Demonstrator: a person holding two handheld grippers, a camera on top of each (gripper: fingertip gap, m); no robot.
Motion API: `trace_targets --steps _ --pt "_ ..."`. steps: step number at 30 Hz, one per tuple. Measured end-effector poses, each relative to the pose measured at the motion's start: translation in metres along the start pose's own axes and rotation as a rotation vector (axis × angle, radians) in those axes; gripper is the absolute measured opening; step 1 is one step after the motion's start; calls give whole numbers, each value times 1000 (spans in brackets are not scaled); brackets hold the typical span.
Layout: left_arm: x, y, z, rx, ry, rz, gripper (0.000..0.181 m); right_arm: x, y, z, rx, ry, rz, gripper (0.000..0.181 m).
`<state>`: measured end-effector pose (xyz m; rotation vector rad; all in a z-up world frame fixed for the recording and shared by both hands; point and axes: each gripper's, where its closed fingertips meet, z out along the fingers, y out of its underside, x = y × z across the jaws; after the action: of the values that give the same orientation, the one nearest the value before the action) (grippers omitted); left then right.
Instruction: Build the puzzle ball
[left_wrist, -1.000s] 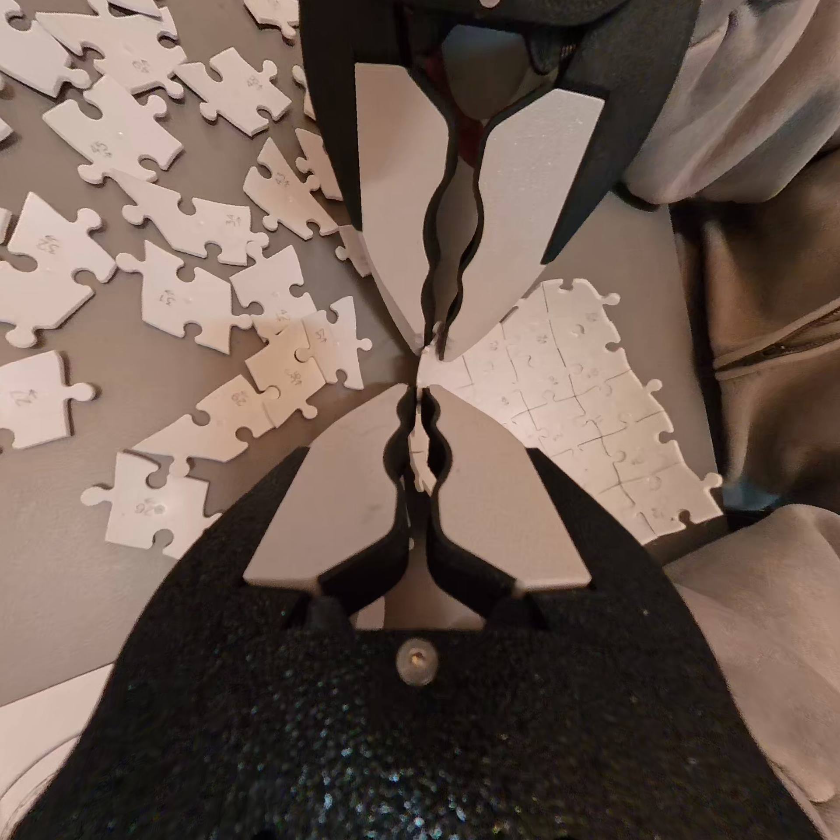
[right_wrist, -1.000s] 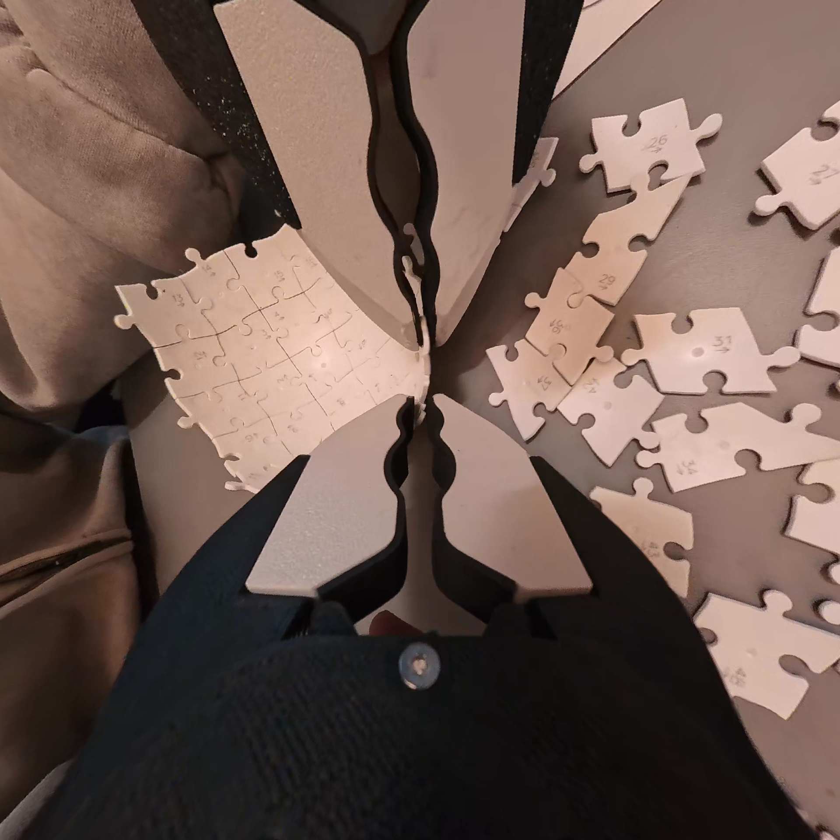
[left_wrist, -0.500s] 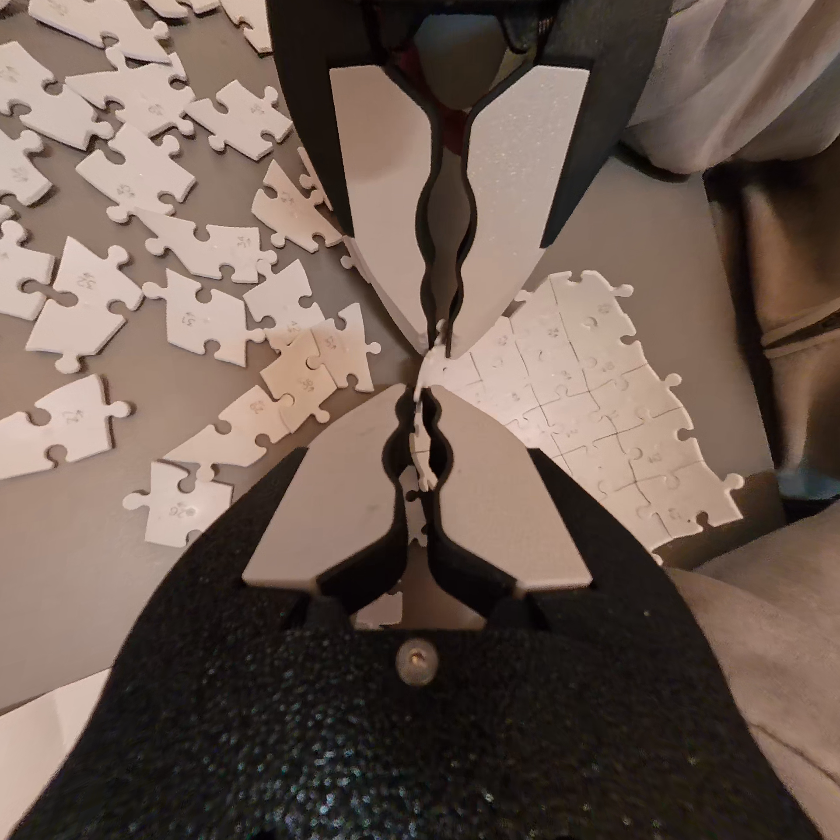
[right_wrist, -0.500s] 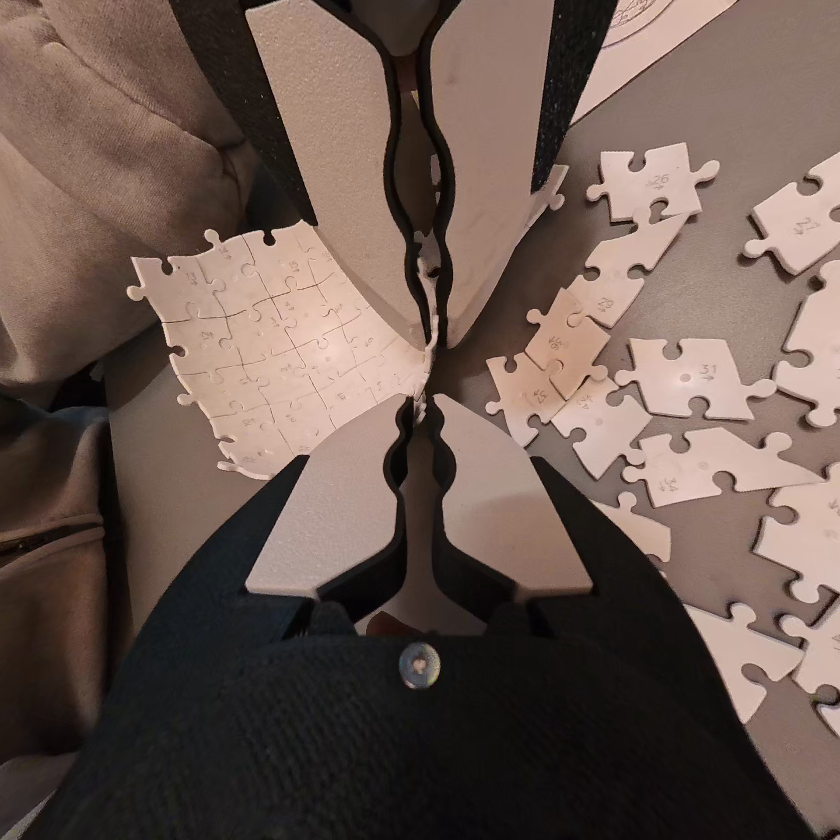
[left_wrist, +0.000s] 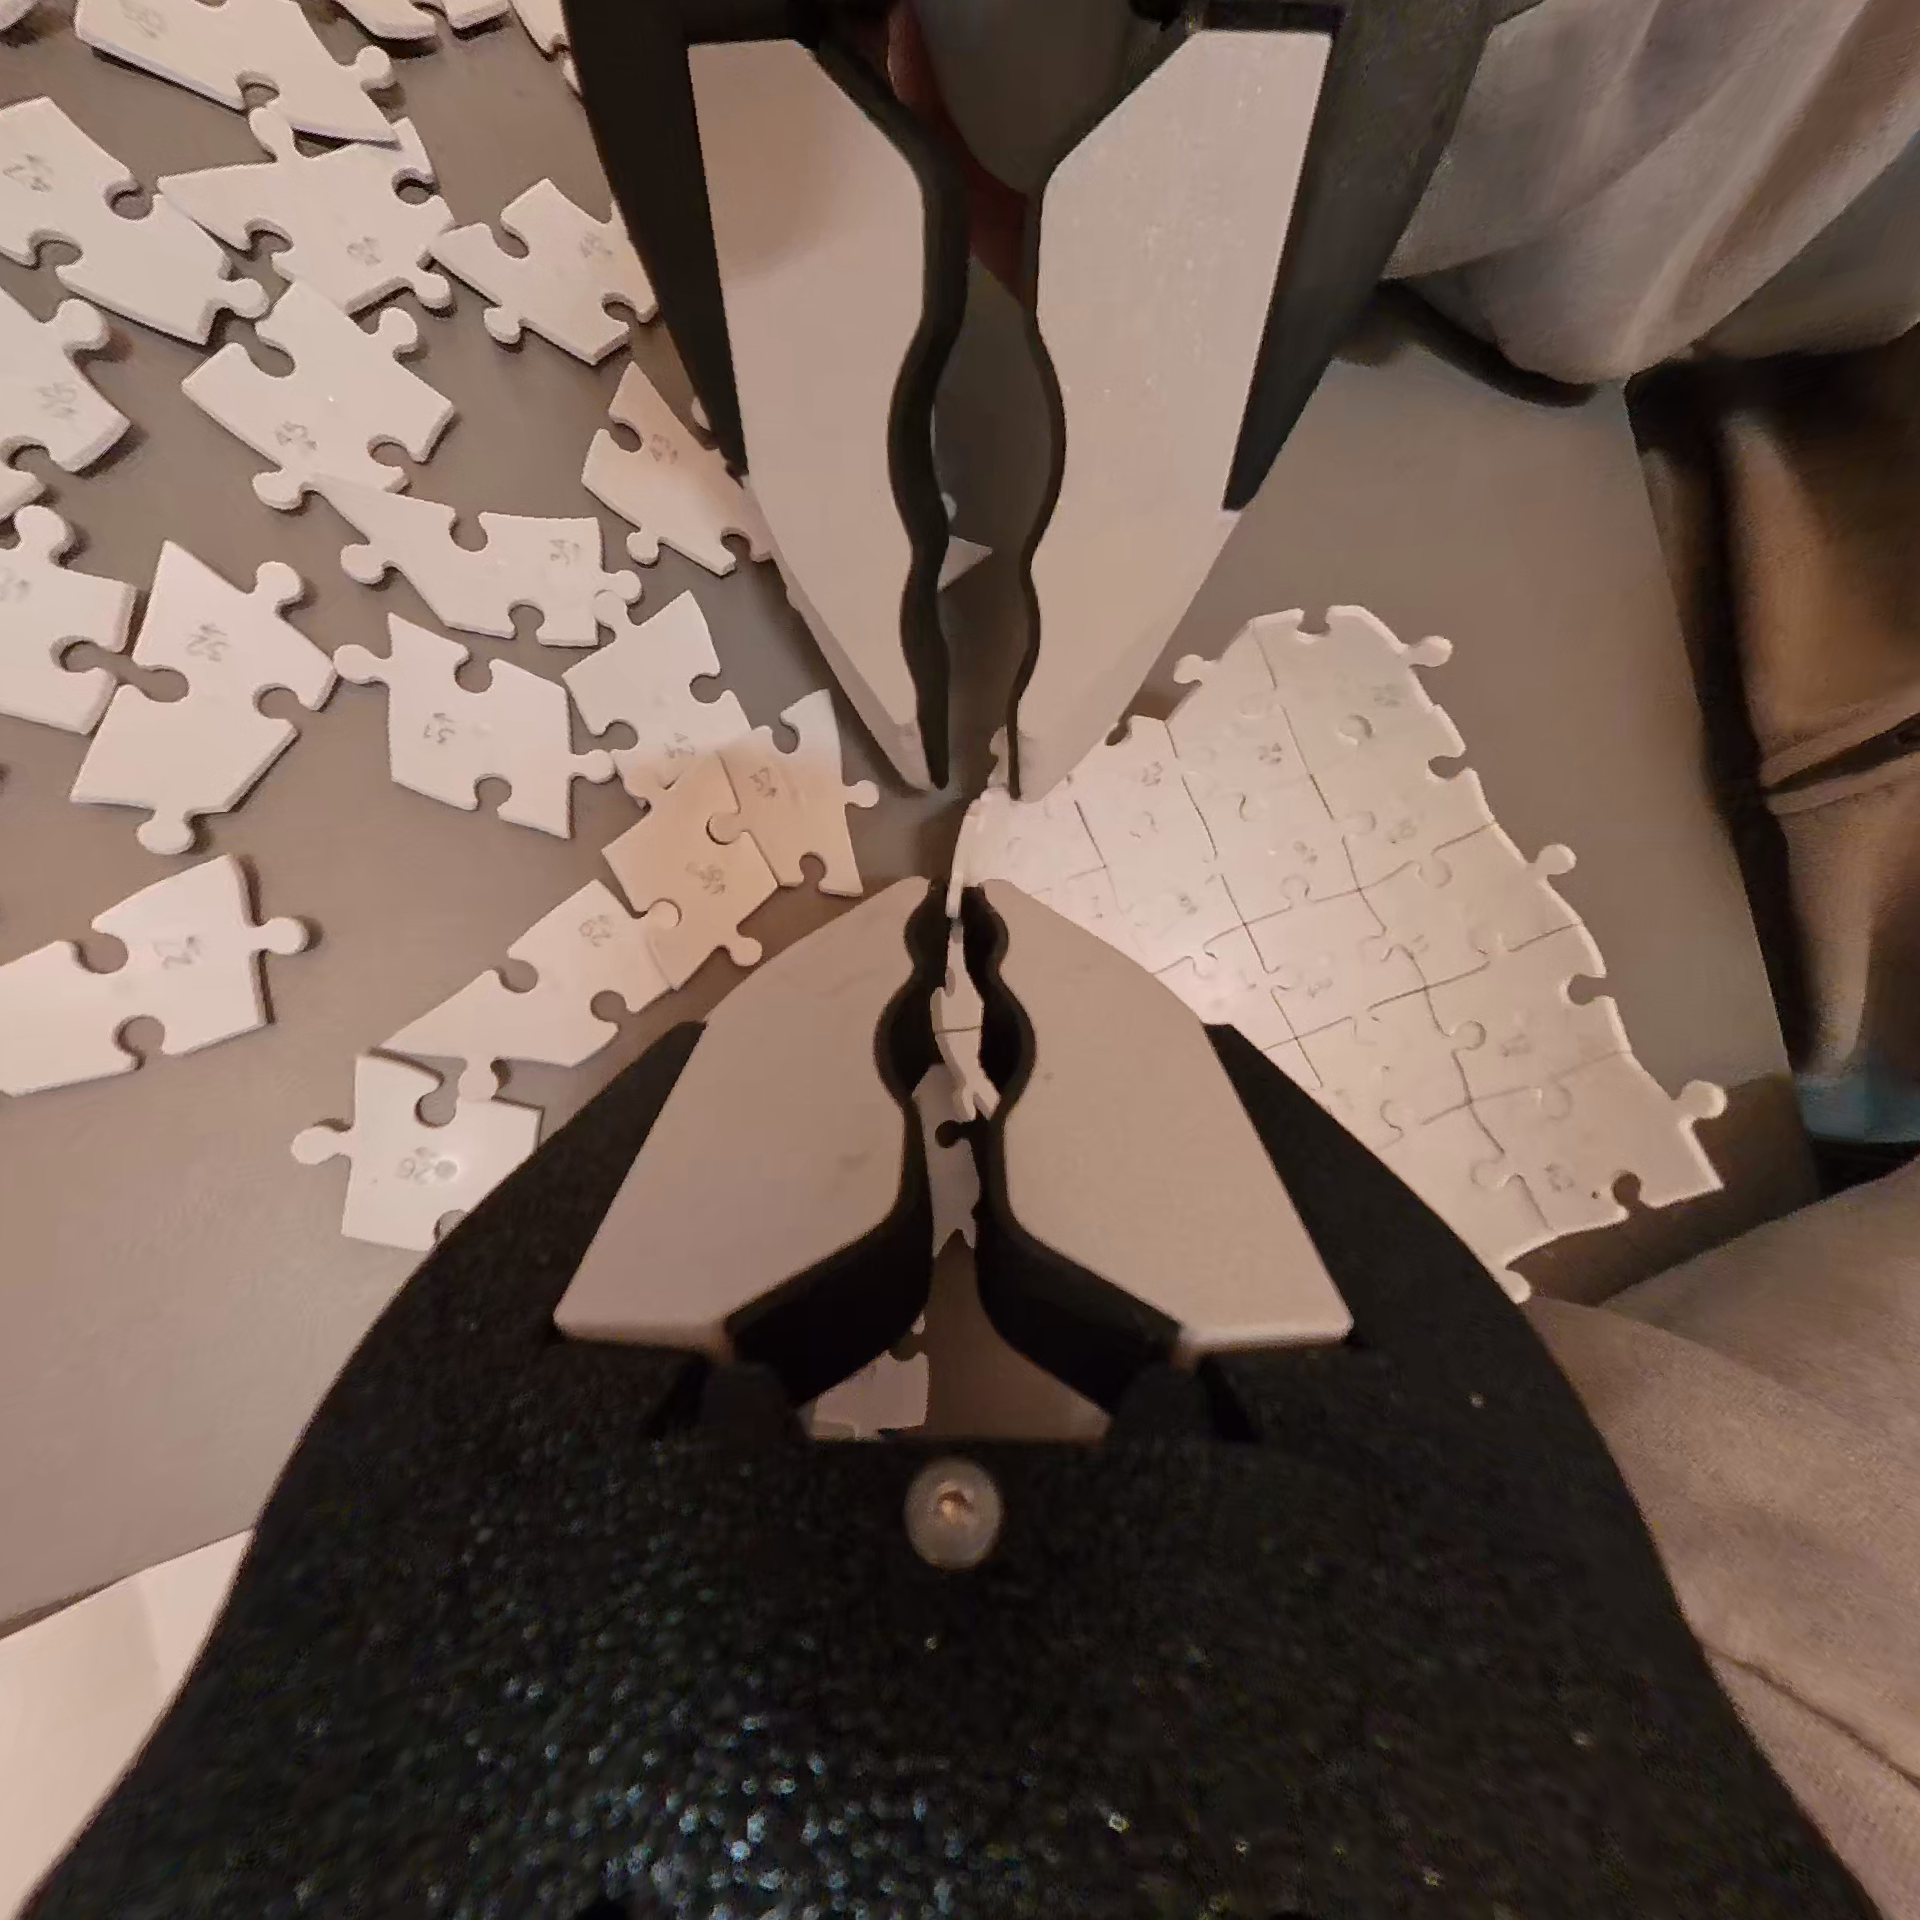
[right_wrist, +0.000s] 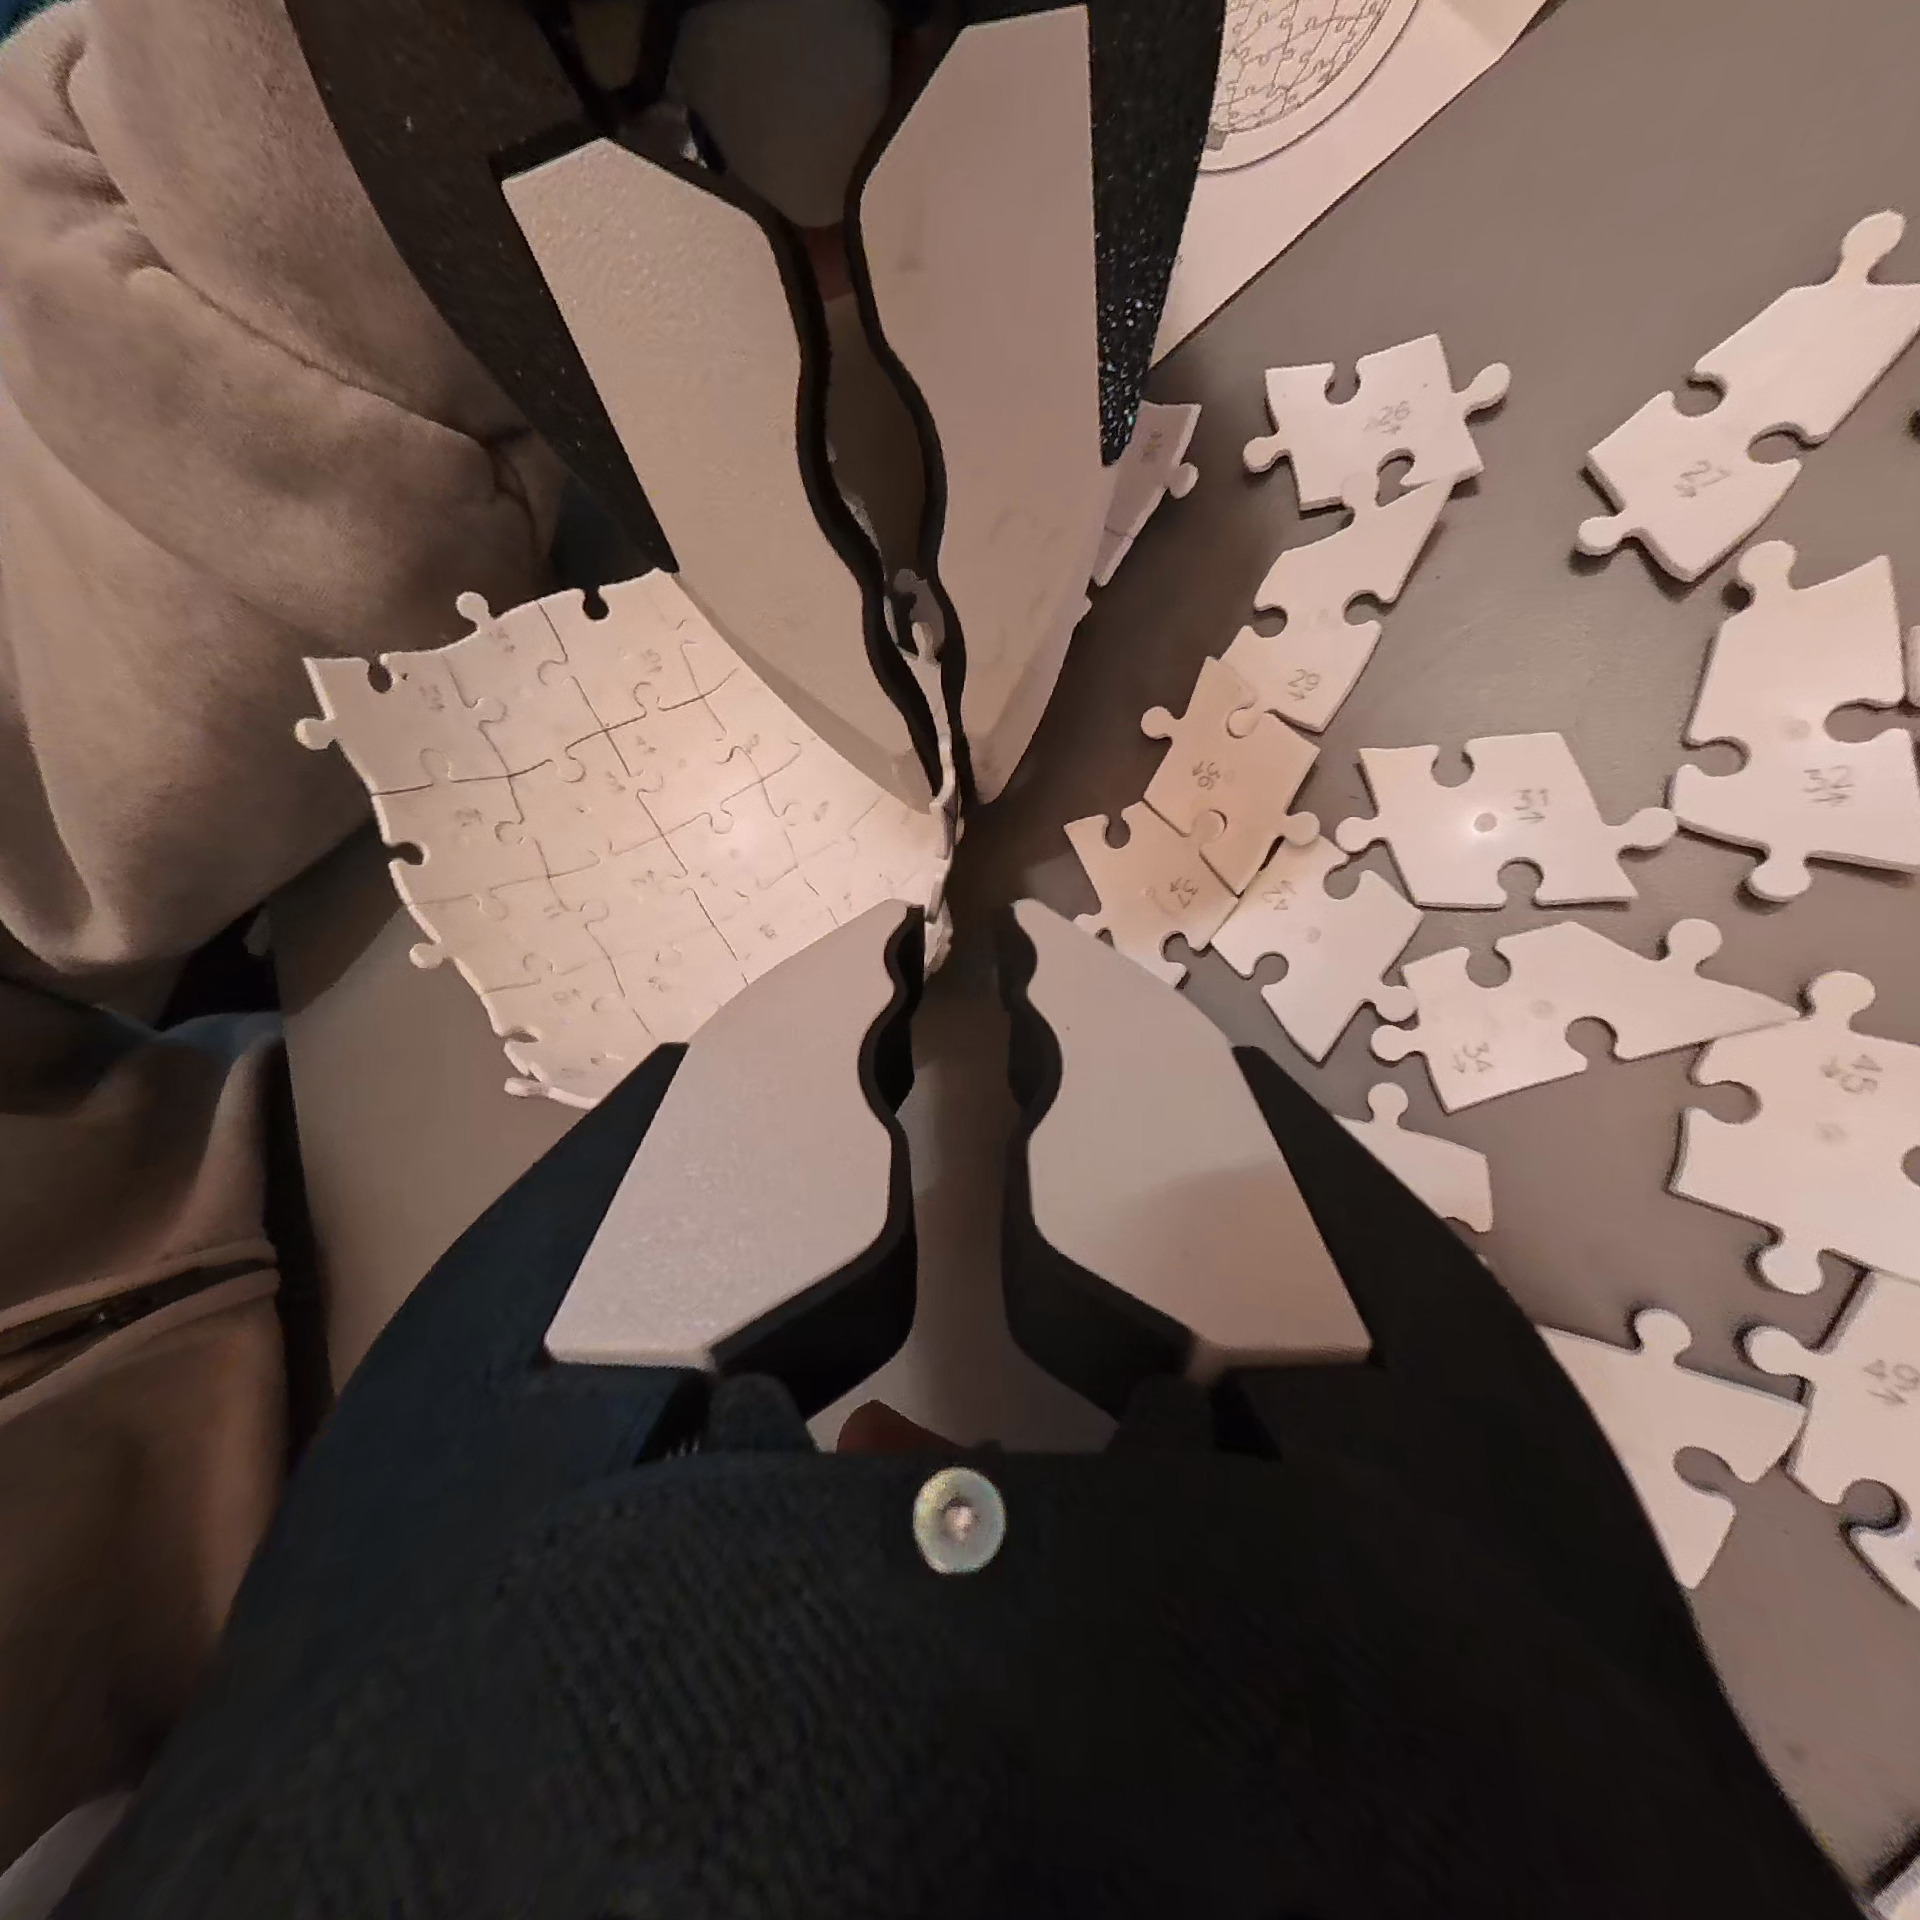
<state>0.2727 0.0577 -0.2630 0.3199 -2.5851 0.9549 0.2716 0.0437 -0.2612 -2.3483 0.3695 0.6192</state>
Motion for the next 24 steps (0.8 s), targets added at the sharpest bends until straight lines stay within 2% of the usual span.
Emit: trace_targets --steps 5,8,11,17,20,24 --pt "-1 0 1 -4 -2 -11 3 -3 -1 5 -5 -8 -4 14" --pt "-1 0 1 -8 -6 -15 3 -2 -4 6 5 2 -14 4" --pt "-3 1 1 -13 -13 -25 11 -2 -4 7 3 10 -16 3" --pt "-3 1 -1 15 35 -198 25 -3 -8 4 22 9 -17 2" --pt "7 8 -1 -12 95 -185 25 -2 -9 4 25 19 -18 2" --pt "7 11 -1 -52 65 -153 14 -3 -10 3 31 23 -12 2"
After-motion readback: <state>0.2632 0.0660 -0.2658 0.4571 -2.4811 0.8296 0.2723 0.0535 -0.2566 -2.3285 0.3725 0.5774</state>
